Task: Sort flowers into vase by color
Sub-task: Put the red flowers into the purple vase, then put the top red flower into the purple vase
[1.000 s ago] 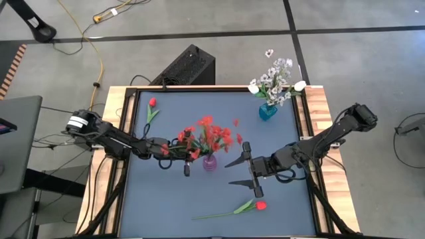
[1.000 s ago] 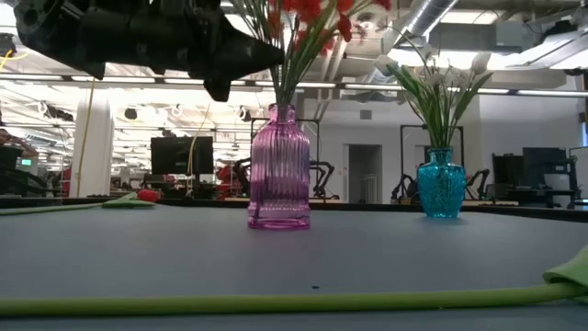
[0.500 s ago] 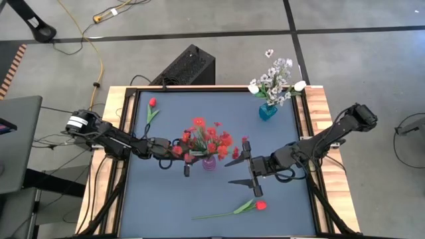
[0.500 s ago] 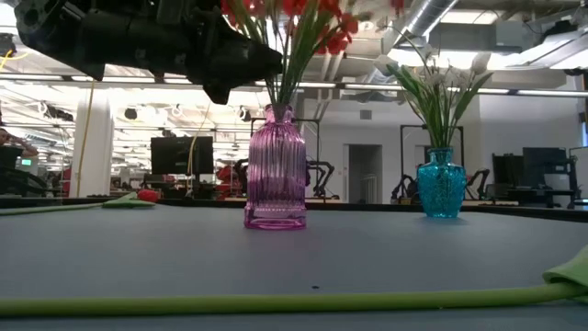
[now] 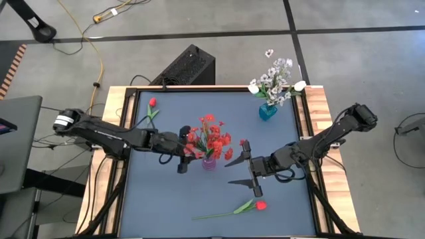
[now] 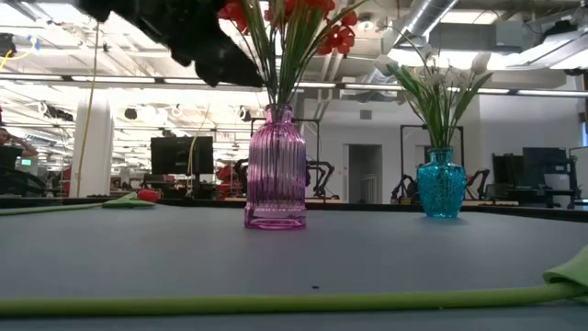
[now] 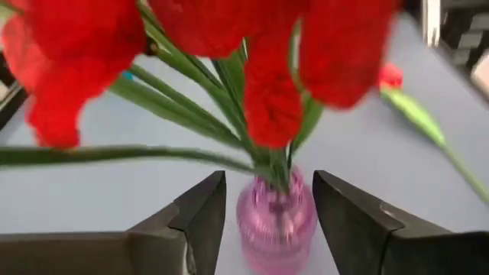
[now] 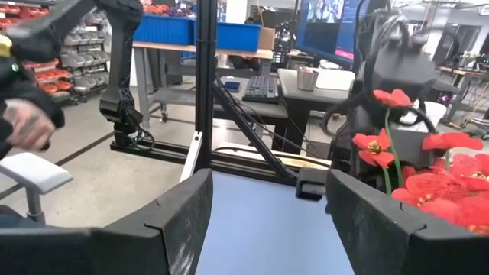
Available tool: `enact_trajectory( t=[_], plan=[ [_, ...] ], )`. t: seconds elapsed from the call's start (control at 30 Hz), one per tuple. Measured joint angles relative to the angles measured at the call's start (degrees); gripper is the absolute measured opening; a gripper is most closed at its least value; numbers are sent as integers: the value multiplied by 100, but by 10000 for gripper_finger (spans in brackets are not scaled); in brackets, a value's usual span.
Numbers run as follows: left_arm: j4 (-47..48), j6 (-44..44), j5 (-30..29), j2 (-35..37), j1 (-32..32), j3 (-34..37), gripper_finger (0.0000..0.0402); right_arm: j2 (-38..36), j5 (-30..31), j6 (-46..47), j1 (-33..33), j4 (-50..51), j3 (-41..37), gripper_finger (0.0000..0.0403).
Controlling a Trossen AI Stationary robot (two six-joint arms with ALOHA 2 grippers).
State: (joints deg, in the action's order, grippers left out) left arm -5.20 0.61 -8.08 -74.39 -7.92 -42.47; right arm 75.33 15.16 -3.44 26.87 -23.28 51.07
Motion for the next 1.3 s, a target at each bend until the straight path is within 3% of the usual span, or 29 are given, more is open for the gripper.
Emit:
enact_trajectory(
  t=[0.23,0.47,0.67,0.93,1.1,1.3],
  plan=[
    [2805,-65,-362,32,0,-968,197,0,-2,46,24,164,0,282],
    [5014,106,-1019,32,0,-1192,197,0,-10,38,70,299,0,282],
    [5881,287,-1777,104,205,-1192,197,0,-22,4,35,400,0,282],
    [6691,-242,-1944,501,450,-1192,197,0,-20,4,37,548,0,282],
    [6553,-552,-1444,1070,463,-1192,197,0,-20,2,18,576,0,282],
    [5792,-566,61,1755,253,-1190,197,0,-17,2,-88,638,0,282]
  ],
)
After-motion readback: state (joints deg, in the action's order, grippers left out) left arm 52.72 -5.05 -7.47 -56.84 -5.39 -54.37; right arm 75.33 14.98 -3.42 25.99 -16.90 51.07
